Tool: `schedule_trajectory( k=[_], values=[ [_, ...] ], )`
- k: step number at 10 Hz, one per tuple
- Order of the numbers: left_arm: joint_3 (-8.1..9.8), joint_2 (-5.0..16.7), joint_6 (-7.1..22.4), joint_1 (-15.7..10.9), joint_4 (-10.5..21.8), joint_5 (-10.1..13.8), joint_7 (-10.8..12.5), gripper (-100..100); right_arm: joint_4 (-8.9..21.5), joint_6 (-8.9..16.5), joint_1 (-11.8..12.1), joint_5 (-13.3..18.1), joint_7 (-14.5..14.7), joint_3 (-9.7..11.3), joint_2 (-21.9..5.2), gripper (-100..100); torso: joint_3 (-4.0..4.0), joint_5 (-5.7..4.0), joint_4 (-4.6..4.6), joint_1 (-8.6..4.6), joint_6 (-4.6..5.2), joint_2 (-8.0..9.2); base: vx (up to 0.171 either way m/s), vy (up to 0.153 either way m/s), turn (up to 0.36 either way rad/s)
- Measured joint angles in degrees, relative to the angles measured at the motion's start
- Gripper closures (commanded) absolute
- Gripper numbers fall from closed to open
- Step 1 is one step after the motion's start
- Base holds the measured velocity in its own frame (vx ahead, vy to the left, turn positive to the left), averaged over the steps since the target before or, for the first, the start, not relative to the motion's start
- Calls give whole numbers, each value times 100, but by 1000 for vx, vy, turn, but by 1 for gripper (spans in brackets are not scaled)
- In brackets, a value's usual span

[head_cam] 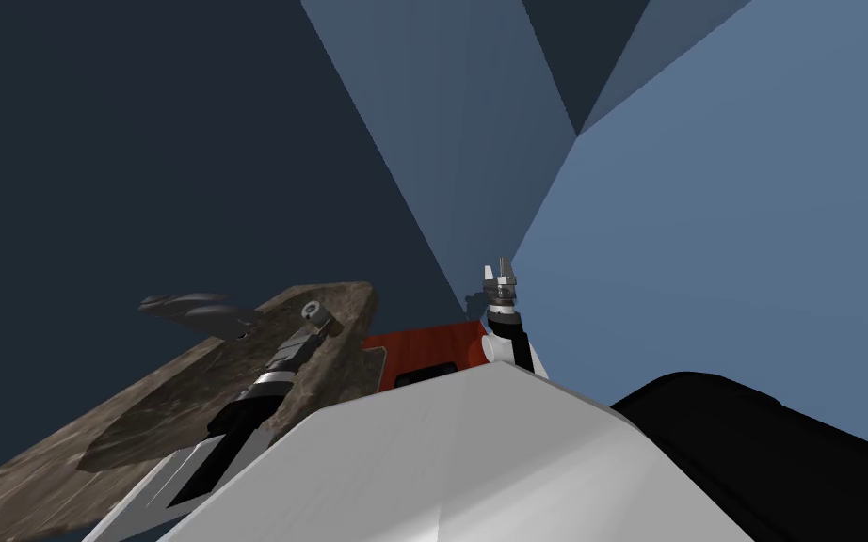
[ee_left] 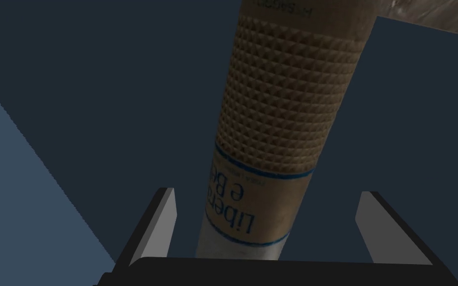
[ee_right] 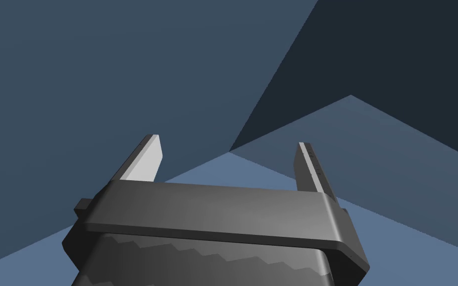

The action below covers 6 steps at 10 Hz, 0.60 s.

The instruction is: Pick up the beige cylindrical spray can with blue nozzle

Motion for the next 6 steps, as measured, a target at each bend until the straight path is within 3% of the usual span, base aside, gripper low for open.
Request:
schedule_trajectory(
  k=[2, 4, 6],
  values=[
    [-186, 174, -121, -374, 346, 179, -62, -100, 0, 0, -2, 0, 0, 1, 1, 0, 29, -5, 12, -21, 1, 50, -78, -36, -4],
    [-188, 187, -191, -567, 698, 213, -76, -100, 0, 0, -1, 0, 0, 0, 0, 0, 19, -2, 8, -9, -1, 32, -41, -23, -7],
    [-342, 346, -354, -873, 1051, 397, -147, -100, 1, 0, -2, 0, 0, 1, 1, 0, 27, 2, 7, -25, 5, 50, -63, -31, -1]
  ],
)
